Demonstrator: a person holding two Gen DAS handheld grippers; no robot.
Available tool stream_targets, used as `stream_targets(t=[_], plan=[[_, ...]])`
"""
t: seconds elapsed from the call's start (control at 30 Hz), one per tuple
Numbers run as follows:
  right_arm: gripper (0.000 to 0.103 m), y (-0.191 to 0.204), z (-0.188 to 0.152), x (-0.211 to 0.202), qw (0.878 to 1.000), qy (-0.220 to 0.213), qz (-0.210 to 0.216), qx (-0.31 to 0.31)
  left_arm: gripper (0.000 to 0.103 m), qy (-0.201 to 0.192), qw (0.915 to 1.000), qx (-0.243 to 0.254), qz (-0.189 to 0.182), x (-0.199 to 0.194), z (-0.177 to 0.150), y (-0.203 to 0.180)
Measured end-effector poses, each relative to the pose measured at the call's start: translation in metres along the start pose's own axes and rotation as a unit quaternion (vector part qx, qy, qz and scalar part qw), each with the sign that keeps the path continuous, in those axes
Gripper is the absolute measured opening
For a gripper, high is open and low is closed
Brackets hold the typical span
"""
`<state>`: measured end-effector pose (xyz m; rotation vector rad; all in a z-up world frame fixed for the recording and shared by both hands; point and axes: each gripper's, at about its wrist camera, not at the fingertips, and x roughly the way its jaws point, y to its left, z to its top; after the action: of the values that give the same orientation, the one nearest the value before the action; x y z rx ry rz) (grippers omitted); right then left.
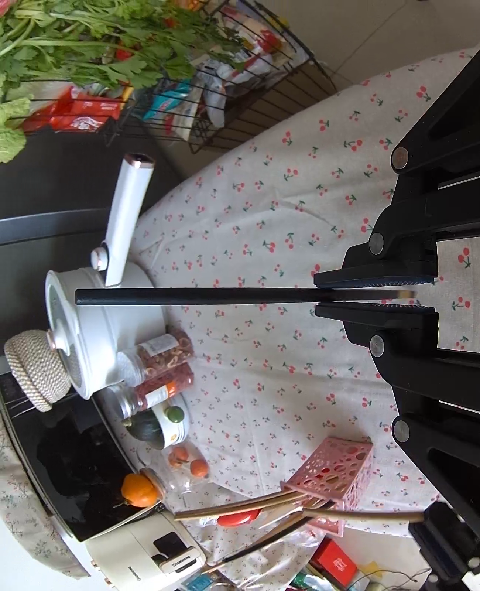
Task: Organize utensils
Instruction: 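Lower the wooden chopstick into the basket and open the left gripper while the right carries the black chopstick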
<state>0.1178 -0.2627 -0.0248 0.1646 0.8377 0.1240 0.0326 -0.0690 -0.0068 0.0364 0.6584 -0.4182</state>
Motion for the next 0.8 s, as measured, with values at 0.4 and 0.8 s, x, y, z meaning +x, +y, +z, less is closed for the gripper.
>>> stream_targets(t=[0.4,0.8], plan=[[0.004,0.036,0.011,-0.033,0.997,-0.061,0.032,-0.03,0.006,-0.21,0.9736,-0.067,0.058,-0.042,0.037,0.084],[0.004,0.071,0.013,-0.038,0.993,-0.063,0.081,-0.066,0.006,-0.258,0.9522,-0.07,0.147,0.018,0.049,0.136]])
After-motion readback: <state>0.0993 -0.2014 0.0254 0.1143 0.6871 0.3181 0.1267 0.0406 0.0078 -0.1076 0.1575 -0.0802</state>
